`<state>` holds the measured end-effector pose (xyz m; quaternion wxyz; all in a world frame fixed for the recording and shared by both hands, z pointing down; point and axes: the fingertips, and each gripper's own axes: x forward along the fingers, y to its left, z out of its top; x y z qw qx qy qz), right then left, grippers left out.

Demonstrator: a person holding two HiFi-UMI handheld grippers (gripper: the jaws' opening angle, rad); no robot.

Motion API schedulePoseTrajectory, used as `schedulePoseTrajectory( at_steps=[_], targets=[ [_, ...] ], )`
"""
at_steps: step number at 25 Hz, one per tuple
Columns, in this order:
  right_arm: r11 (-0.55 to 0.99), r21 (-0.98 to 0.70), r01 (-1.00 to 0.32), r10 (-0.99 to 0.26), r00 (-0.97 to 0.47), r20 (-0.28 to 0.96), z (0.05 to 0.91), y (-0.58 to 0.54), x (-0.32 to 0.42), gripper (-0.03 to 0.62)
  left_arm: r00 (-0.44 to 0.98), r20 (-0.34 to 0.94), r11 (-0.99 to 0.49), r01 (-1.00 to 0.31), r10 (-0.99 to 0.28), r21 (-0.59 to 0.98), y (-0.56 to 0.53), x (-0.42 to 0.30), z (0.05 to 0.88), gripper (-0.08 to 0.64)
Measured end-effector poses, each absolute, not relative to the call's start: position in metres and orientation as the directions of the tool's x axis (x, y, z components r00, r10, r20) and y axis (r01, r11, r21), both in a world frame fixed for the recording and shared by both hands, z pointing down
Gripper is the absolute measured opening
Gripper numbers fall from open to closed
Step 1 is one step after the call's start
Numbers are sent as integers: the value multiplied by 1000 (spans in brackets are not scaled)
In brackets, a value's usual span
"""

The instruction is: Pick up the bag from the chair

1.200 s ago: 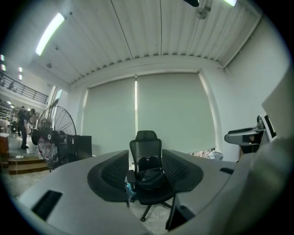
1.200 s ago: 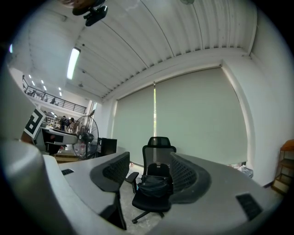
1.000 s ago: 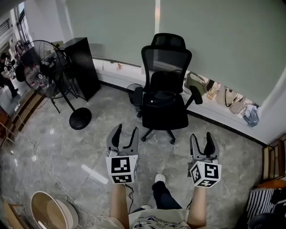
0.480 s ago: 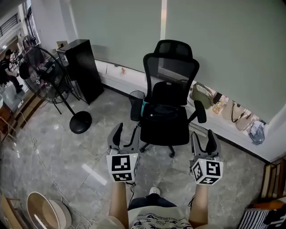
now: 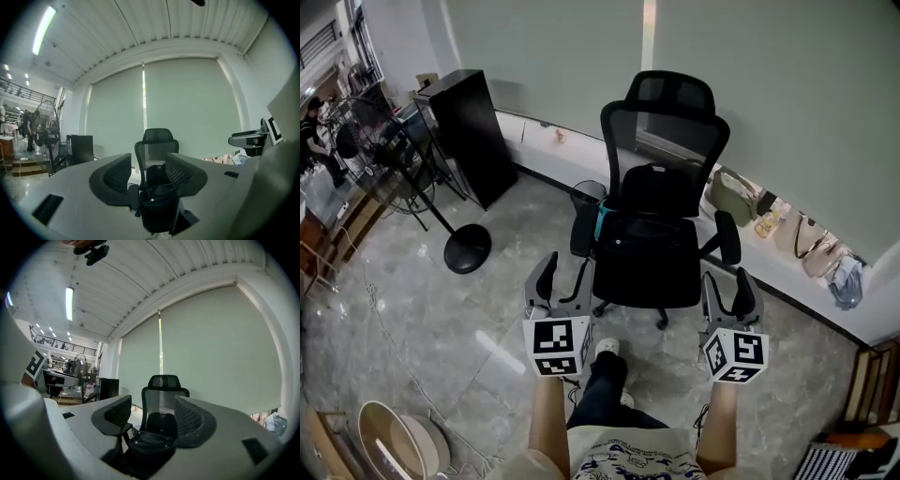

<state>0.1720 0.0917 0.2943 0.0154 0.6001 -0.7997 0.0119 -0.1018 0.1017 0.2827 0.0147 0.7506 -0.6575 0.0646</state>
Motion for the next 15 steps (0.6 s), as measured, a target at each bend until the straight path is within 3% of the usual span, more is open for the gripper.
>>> schedulePoseTrajectory(
  at_steps=[15],
  targets=[
    [253, 5, -967, -964, -252, 80, 328, -104, 159, 296, 183, 158, -193, -980, -970, -53, -108, -112, 318, 225]
  ],
)
